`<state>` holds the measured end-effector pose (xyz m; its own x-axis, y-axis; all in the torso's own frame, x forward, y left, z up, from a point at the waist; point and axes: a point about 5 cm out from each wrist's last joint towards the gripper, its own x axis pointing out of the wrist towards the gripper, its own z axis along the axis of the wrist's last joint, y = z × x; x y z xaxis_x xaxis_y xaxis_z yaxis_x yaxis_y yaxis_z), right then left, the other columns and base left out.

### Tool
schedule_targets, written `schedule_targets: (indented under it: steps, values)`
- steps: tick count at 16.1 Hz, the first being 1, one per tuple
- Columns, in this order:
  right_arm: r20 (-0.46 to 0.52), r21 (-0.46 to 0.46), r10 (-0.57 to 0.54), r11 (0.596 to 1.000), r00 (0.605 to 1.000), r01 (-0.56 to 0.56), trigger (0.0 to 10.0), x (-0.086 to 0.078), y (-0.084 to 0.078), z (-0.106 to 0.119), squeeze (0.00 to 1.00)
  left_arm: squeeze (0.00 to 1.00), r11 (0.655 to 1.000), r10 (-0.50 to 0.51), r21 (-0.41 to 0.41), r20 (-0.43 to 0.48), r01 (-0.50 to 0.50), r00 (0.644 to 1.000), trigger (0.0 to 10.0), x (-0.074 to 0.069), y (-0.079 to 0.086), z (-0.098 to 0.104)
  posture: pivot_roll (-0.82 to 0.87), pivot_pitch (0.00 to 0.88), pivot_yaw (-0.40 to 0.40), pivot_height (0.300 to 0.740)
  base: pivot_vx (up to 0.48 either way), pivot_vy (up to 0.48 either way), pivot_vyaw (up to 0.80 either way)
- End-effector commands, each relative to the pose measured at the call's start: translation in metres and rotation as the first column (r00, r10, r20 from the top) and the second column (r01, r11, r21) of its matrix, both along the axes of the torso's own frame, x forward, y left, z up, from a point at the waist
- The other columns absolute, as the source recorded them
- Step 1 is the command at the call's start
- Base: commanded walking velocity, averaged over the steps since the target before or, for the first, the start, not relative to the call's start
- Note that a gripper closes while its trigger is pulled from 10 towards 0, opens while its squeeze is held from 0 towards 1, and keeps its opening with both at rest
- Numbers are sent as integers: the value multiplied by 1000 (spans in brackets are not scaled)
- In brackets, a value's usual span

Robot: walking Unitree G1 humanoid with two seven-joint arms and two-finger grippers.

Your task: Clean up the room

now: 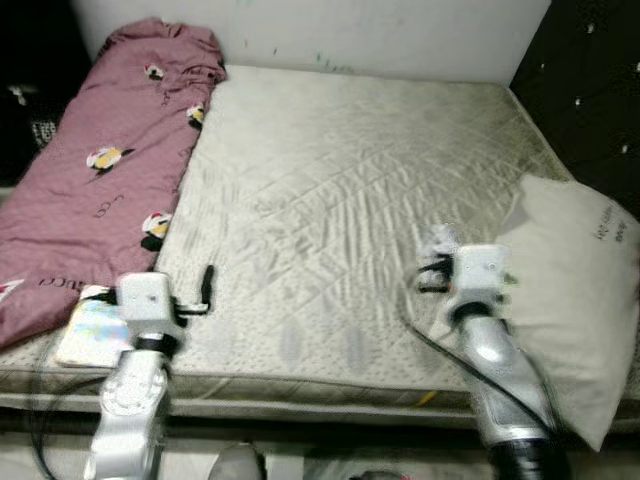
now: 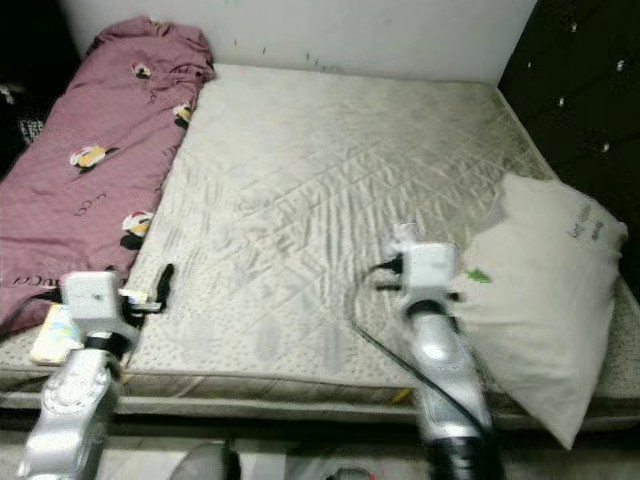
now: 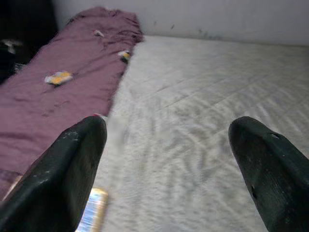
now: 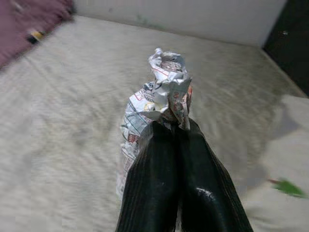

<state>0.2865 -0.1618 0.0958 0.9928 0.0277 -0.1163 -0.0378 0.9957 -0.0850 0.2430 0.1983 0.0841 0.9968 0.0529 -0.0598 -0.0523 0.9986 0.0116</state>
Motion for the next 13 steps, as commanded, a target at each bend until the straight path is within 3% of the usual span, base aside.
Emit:
schedule_targets:
  steps: [1, 13]
  values:
    - [-11, -12, -18, 1000, 1000, 18, 10000, -1, -9, -1, 0, 0, 1000, -7, -12, 0, 7, 1000, 10000, 2, -4, 1, 28, 83, -35, 740, 0, 480, 0]
    - [-9, -9, -4, 1000, 1000, 3, 10000, 2, -6, -2, 0, 0, 1000, -19, -21, 5, 19, 1000, 10000, 3, -4, 2, 27, 81, -31, 740, 0, 480, 0]
